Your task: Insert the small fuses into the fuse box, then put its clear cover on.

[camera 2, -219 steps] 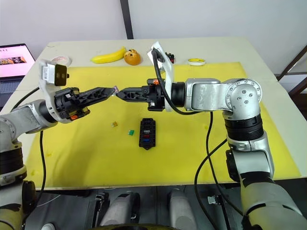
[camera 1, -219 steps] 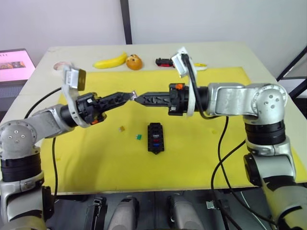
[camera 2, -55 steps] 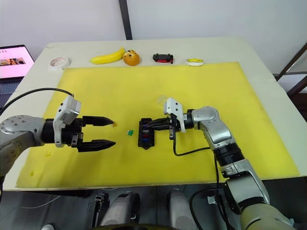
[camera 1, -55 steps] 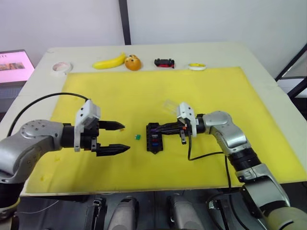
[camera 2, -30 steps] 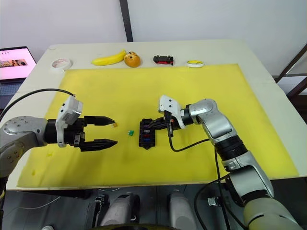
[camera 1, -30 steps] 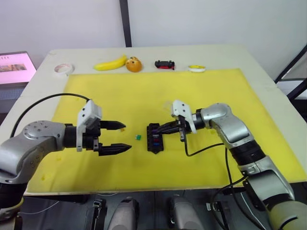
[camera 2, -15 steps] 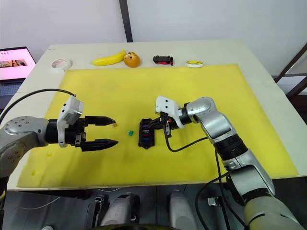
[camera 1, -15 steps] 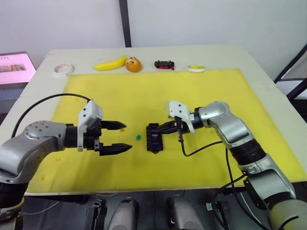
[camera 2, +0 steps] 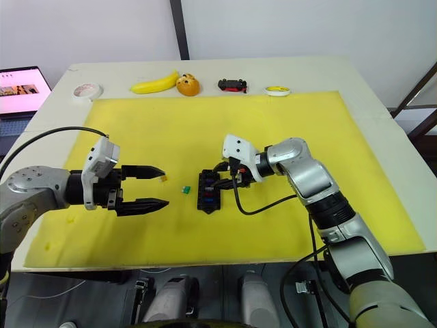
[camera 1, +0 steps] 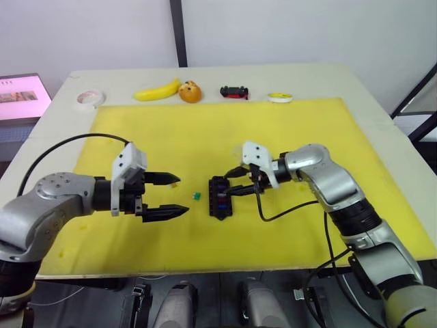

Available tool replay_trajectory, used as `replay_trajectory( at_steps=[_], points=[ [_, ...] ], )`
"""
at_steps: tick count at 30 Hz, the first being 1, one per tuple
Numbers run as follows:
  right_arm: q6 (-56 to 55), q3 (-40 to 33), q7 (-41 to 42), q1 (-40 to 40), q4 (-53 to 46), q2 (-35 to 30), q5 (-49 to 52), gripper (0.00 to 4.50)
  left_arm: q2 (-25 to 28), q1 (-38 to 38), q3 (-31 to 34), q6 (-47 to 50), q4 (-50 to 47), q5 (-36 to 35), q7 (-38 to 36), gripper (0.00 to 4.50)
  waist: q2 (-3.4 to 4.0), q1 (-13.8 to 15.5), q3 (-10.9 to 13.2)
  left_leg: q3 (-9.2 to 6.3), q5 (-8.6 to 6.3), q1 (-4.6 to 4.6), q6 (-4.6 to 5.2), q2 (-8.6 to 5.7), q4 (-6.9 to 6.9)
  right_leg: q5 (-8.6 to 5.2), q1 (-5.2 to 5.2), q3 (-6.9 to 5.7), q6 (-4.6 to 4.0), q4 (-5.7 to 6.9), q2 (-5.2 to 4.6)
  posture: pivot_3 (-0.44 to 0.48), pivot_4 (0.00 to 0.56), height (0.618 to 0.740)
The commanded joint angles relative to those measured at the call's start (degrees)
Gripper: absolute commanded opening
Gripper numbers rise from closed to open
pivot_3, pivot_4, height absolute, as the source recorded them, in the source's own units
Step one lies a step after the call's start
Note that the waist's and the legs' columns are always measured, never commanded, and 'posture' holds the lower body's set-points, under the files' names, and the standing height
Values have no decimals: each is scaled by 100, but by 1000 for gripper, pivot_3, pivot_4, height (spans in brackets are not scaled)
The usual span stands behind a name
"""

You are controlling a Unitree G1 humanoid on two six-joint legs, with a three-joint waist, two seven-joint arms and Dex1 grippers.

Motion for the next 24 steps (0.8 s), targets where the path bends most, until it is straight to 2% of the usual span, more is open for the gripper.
replay_trajectory(
  at_steps=[1,19,24],
  points=[
    [116,141,51,51,-53,-33,-27,3208,-1,-87,51,-14,-125,-30,10,4500,0,-3,0,0,-1,0,1,0,0,0,0,0,0,-1,0,0,150,740],
    [43,-347,-223,-275,4,165,377,3208,-60,-34,29,-194,58,133,-99,4500,2,-2,2,1,-1,-9,2,0,-1,0,-9,0,0,-1,-1,0,150,740],
    [199,-573,-107,-282,-284,68,665,3208,-53,30,52,-287,106,200,-176,4500,2,-1,3,2,-1,-10,2,0,-1,0,-11,1,0,-1,-1,0,150,740]
  ],
)
